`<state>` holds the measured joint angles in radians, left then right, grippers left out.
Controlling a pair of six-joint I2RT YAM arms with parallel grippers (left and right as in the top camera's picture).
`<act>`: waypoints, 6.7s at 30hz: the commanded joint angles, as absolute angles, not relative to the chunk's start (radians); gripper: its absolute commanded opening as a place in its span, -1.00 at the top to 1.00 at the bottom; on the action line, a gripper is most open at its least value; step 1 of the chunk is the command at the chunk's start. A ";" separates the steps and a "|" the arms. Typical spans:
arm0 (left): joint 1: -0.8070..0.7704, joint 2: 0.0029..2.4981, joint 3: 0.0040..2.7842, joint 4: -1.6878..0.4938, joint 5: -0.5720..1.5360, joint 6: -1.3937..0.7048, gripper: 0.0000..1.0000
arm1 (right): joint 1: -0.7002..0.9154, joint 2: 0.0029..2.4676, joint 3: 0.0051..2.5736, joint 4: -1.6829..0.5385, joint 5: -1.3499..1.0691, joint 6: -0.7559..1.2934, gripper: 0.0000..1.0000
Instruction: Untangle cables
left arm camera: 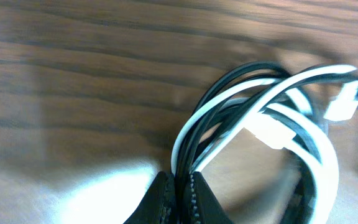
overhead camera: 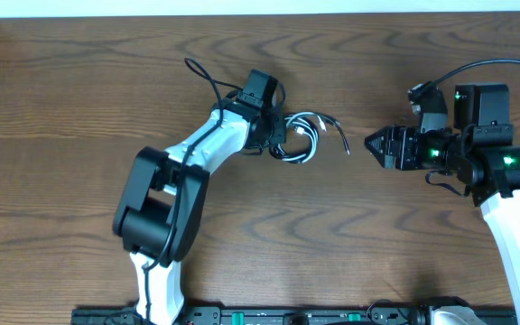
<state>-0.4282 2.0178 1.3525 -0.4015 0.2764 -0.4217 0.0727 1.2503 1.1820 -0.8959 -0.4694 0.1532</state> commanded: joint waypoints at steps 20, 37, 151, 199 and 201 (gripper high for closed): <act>-0.426 1.597 1.355 -0.233 0.520 -0.773 0.85 | 0.095 1.390 1.196 -0.620 -0.560 0.364 -0.15; -0.395 1.597 1.355 -0.107 0.825 -0.833 0.86 | 0.229 1.589 1.197 -0.365 -0.526 0.591 0.03; -0.500 1.754 1.353 -0.384 0.500 -0.368 0.85 | 0.271 1.596 1.197 -0.796 -0.294 0.321 0.98; -0.345 1.681 1.357 -0.088 1.075 -0.826 0.85 | 0.273 1.526 1.196 -0.611 -0.388 0.378 0.53; -0.345 1.681 1.357 -0.088 1.086 -0.826 0.85 | 0.279 1.547 1.196 -0.576 -0.395 0.377 0.56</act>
<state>-0.3496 1.7039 1.3396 -0.0959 1.0363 -0.8005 0.2665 1.5185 1.1954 -0.5987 -0.3992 0.3725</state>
